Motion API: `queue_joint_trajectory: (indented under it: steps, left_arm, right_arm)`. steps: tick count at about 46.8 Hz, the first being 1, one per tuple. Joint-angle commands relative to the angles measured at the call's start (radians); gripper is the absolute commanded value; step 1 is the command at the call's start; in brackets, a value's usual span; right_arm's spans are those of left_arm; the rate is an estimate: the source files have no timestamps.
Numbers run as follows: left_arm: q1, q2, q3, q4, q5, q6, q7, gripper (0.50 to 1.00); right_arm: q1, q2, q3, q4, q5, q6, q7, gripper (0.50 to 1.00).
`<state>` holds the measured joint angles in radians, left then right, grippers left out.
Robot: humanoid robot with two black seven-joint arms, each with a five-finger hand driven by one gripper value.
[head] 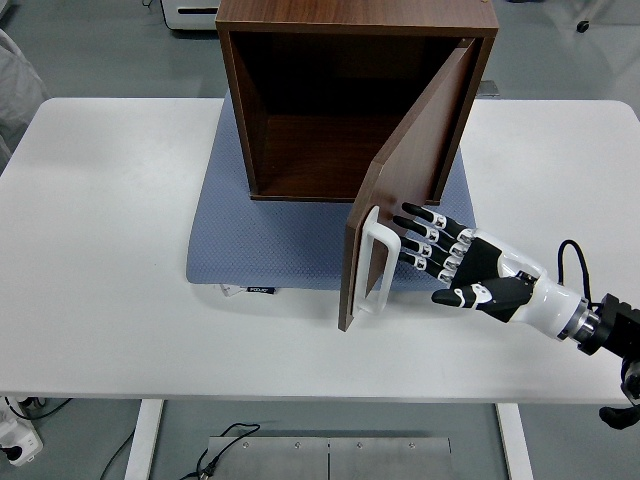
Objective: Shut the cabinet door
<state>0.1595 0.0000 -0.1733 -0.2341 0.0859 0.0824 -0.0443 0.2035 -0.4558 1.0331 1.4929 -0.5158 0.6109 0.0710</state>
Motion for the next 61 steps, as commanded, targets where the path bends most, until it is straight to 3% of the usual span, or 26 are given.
queue_joint_trajectory:
  steps: [1, 25, 50, 61]
  left_arm:
    - [0.0, 0.0, 0.0, -0.001, 0.0, 0.0, 0.0, 1.0]
    - [0.0, 0.0, 0.0, -0.001, 0.0, -0.001, 0.0, 1.0]
    - [0.0, 0.0, 0.0, -0.001, 0.0, 0.0, 0.0, 1.0]
    - [0.0, 0.0, 0.0, 0.001, 0.0, 0.0, 0.0, 1.0]
  right_arm:
    - [0.016, 0.005, -0.002, -0.003, 0.002, 0.0, 0.0, 1.0]
    - [0.123, 0.052, -0.085, -0.051, 0.025, 0.0, -0.007, 1.0]
    - [0.244, 0.055, -0.137, -0.114, 0.085, 0.0, -0.025, 1.0]
    - [0.284, 0.107, -0.143, -0.175, 0.086, 0.0, -0.037, 1.0]
